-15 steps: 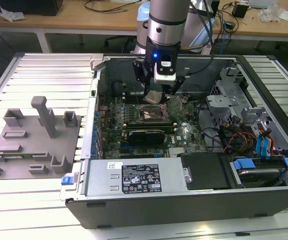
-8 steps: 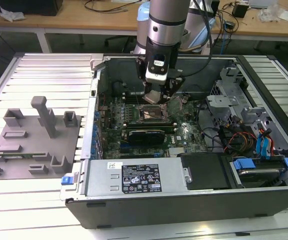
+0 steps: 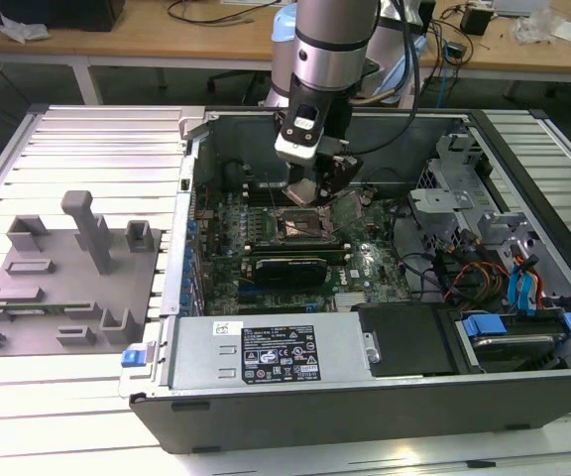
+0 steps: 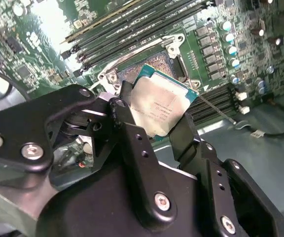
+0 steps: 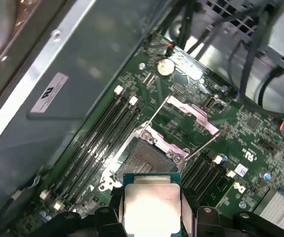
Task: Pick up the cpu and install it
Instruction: 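Place the cpu into insertion slot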
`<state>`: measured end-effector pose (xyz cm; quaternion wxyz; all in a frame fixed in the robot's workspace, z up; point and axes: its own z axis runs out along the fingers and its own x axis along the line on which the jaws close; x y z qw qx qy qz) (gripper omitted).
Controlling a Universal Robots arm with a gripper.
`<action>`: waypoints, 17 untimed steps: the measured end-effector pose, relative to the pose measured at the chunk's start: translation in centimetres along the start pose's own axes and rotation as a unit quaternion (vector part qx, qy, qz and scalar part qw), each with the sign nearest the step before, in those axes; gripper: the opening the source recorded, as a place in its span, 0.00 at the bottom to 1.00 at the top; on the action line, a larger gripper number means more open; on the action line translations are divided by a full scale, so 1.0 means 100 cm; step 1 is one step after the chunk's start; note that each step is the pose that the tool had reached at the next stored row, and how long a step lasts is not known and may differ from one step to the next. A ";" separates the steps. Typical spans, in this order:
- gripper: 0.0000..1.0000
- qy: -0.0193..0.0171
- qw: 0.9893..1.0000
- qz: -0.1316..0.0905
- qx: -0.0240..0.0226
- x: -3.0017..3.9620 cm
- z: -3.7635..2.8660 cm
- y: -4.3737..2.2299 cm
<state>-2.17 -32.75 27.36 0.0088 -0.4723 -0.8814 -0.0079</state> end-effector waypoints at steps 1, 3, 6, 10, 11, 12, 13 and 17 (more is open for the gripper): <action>0.55 0.000 1.000 0.015 0.000 0.0000 0.0001 0.0000; 0.55 0.000 0.999 0.049 -0.001 0.0000 0.0002 0.0000; 0.55 0.000 0.997 0.079 -0.002 0.0000 0.0003 0.0000; 0.55 -0.001 0.991 0.130 -0.003 0.0000 0.0005 0.0000; 0.55 -0.001 0.990 0.139 -0.003 0.0000 0.0005 0.0000; 0.55 -0.001 0.989 0.147 -0.003 0.0000 0.0005 0.0000; 0.55 -0.001 0.987 0.160 -0.004 0.0000 0.0006 0.0000; 0.55 -0.001 0.981 0.192 -0.004 0.0000 0.0007 0.0000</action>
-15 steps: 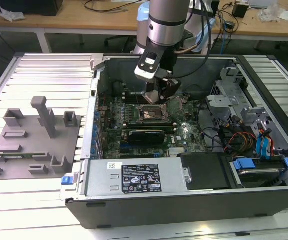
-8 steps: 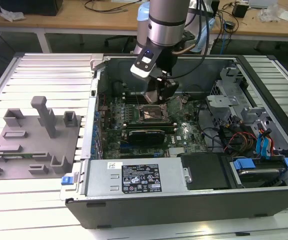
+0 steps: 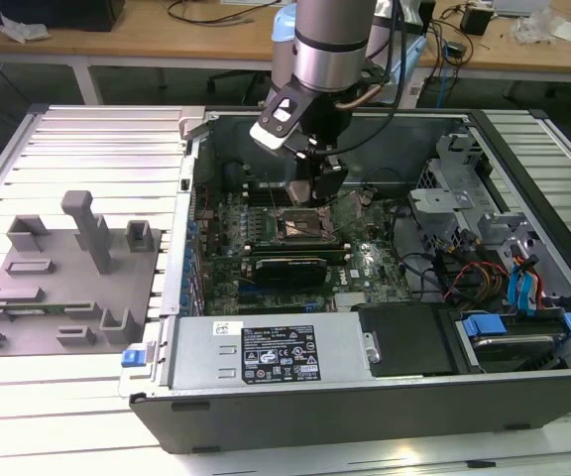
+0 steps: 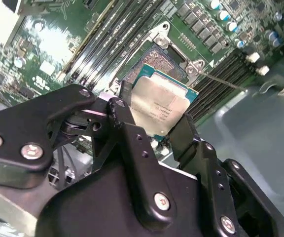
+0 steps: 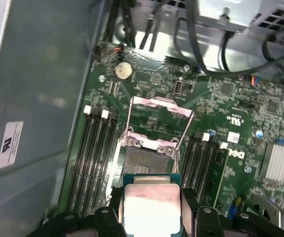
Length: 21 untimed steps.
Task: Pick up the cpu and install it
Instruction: 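Place the cpu into insertion slot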
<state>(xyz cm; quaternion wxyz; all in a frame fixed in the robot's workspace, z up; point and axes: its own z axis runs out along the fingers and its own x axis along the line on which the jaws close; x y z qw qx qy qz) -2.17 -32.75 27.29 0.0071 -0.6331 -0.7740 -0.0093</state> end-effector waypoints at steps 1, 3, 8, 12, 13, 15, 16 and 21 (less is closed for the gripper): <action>0.55 0.000 1.000 0.017 0.000 0.0000 0.0001 0.0000; 0.55 0.000 0.999 0.044 -0.001 0.0000 0.0002 0.0000; 0.55 0.000 0.997 0.071 -0.002 0.0000 0.0005 0.0000; 0.55 -0.019 0.997 0.071 0.001 0.0000 0.0028 0.0000; 0.55 -0.021 0.997 0.071 0.001 0.0000 0.0038 0.0000; 0.55 -0.022 0.997 0.071 0.001 0.0000 0.0066 0.0001; 0.55 -0.022 0.997 0.070 0.001 0.0000 0.0091 0.0000; 0.55 -0.024 0.997 0.069 -0.014 -0.0001 0.0158 -0.0002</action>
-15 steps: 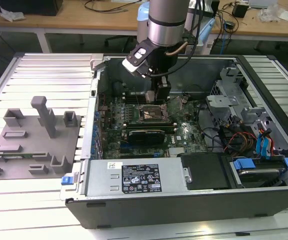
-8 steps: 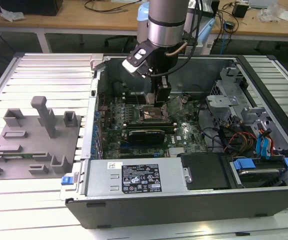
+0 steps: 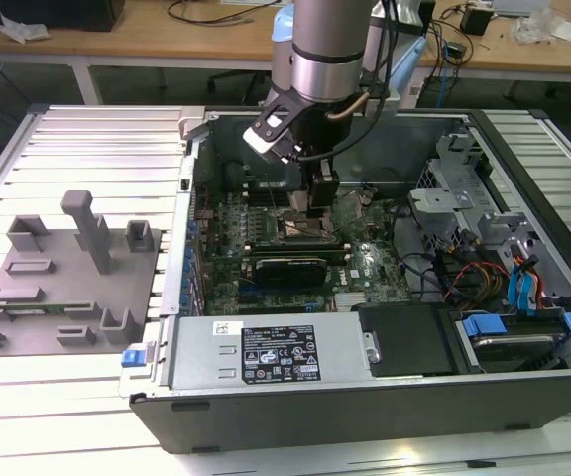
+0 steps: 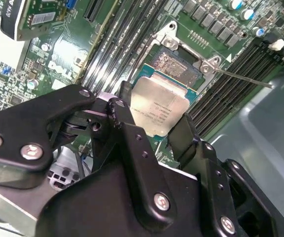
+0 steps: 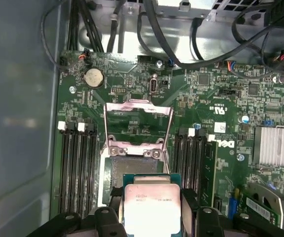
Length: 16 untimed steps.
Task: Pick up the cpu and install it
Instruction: 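Place the cpu into insertion slot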
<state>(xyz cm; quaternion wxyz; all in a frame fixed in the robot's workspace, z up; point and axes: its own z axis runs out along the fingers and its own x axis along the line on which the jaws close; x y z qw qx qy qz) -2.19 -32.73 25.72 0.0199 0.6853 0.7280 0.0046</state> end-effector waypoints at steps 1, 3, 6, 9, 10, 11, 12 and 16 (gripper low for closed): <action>0.55 -0.001 1.000 0.001 -0.003 0.0001 0.0018 -0.0007; 0.55 -0.001 1.000 0.006 -0.003 0.0002 0.0062 -0.0012; 0.55 -0.001 1.000 0.011 -0.003 0.0011 0.0125 -0.0016; 0.55 -0.001 1.000 0.011 -0.003 0.0046 0.0170 -0.0016; 0.55 -0.001 1.000 0.011 -0.003 0.0061 0.0181 -0.0017; 0.55 -0.001 1.000 0.011 -0.003 0.0073 0.0192 -0.0019; 0.55 -0.001 1.000 0.011 -0.003 0.0082 0.0202 -0.0021; 0.55 -0.001 1.000 0.012 -0.003 0.0110 0.0258 -0.0038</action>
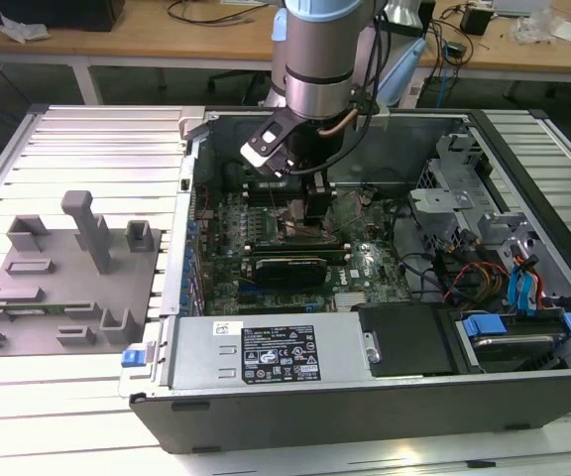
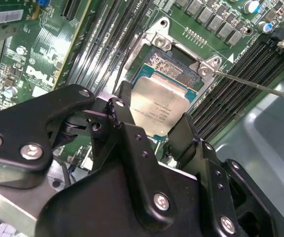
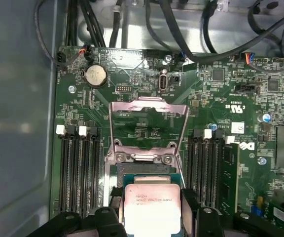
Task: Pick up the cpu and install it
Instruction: 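Place the cpu into insertion slot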
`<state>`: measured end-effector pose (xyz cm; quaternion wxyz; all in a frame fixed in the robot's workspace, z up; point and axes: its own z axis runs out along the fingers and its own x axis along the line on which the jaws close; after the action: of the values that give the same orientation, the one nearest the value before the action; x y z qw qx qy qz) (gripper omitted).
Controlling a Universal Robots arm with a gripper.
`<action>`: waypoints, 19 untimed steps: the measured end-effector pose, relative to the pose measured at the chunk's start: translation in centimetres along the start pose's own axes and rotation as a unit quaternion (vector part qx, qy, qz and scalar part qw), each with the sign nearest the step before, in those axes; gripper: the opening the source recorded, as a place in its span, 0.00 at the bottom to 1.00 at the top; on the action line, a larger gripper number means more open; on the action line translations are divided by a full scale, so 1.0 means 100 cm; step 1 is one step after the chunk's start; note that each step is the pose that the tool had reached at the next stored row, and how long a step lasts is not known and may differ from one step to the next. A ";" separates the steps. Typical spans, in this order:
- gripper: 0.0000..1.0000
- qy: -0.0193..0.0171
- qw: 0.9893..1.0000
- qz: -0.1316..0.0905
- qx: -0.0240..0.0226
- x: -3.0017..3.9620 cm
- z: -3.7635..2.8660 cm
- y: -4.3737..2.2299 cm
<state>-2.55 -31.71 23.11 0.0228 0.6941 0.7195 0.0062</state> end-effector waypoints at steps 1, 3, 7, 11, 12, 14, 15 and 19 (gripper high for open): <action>0.55 0.000 1.000 0.002 0.000 0.0002 0.0016 -0.0004; 0.55 0.000 1.000 0.006 0.000 0.0005 0.0045 -0.0013; 0.55 0.000 1.000 0.007 0.000 0.0021 0.0090 -0.0041; 0.55 0.000 1.000 0.007 -0.004 0.0025 0.0151 -0.0059; 0.55 0.000 1.000 0.007 -0.004 0.0025 0.0164 -0.0062; 0.55 0.000 1.000 0.007 -0.005 0.0027 0.0201 -0.0066; 0.55 0.000 1.000 0.007 -0.005 0.0027 0.0217 -0.0067; 0.55 -0.001 1.000 0.018 -0.004 0.0028 0.0245 -0.0069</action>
<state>-3.14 -31.51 20.62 0.0263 0.7067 0.7069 0.0091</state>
